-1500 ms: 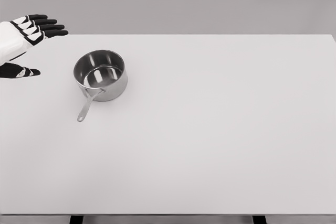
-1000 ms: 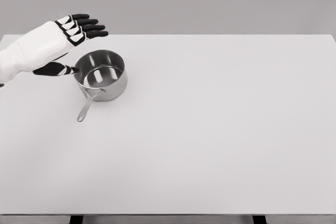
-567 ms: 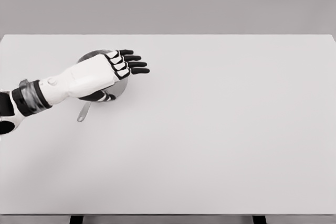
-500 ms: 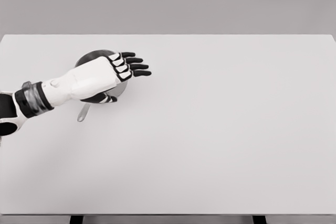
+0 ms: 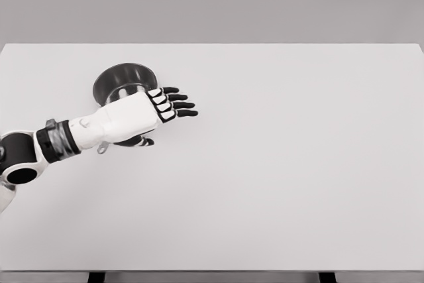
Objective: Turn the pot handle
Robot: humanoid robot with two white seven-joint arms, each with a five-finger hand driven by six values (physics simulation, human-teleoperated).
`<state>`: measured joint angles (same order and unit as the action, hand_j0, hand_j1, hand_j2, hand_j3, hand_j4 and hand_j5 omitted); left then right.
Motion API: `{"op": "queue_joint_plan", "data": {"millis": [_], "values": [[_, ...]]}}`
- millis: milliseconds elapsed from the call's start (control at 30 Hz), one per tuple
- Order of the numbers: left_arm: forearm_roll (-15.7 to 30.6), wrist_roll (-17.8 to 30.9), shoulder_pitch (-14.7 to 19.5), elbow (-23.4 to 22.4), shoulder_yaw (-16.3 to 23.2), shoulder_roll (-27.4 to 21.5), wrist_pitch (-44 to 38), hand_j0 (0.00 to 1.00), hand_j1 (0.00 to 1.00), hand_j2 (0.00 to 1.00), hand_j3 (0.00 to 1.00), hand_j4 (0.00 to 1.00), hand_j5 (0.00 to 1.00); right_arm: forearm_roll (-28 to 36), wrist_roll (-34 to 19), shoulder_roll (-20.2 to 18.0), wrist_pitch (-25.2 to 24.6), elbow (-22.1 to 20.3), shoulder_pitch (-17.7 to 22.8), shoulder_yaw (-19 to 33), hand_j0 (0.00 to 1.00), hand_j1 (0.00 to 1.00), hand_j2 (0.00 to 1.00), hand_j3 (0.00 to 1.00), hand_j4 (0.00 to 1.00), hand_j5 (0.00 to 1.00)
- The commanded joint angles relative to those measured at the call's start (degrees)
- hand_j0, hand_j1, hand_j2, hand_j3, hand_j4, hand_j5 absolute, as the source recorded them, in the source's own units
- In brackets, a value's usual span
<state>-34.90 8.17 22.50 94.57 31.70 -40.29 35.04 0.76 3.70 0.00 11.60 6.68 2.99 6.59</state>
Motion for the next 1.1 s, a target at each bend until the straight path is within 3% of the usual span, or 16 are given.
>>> {"op": "queue_joint_plan", "data": {"millis": [0, 100, 1067], "values": [[-0.3, -0.2, 0.0, -1.4, -0.1, 0.2, 0.0, 1.0, 1.0, 1.0, 1.0, 1.0, 1.0, 0.0, 0.0, 0.0, 0.0, 0.0, -0.1, 0.0, 1.0, 1.0, 1.0, 1.0, 1.0, 1.0], [-0.2, -1.0, 0.0, -4.7, -0.6, 0.8, 0.0, 1.0, 1.0, 1.0, 1.0, 1.0, 1.0, 0.0, 0.0, 0.0, 0.0, 0.0, -0.1, 0.0, 1.0, 1.0, 1.0, 1.0, 1.0, 1.0], [-0.2, -1.1, 0.0, -7.5, -3.8, -1.5, 0.0, 1.0, 1.0, 1.0, 1.0, 1.0, 1.0, 0.0, 0.0, 0.0, 0.0, 0.0, 0.0, 0.0, 1.0, 1.0, 1.0, 1.0, 1.0, 1.0]]}}
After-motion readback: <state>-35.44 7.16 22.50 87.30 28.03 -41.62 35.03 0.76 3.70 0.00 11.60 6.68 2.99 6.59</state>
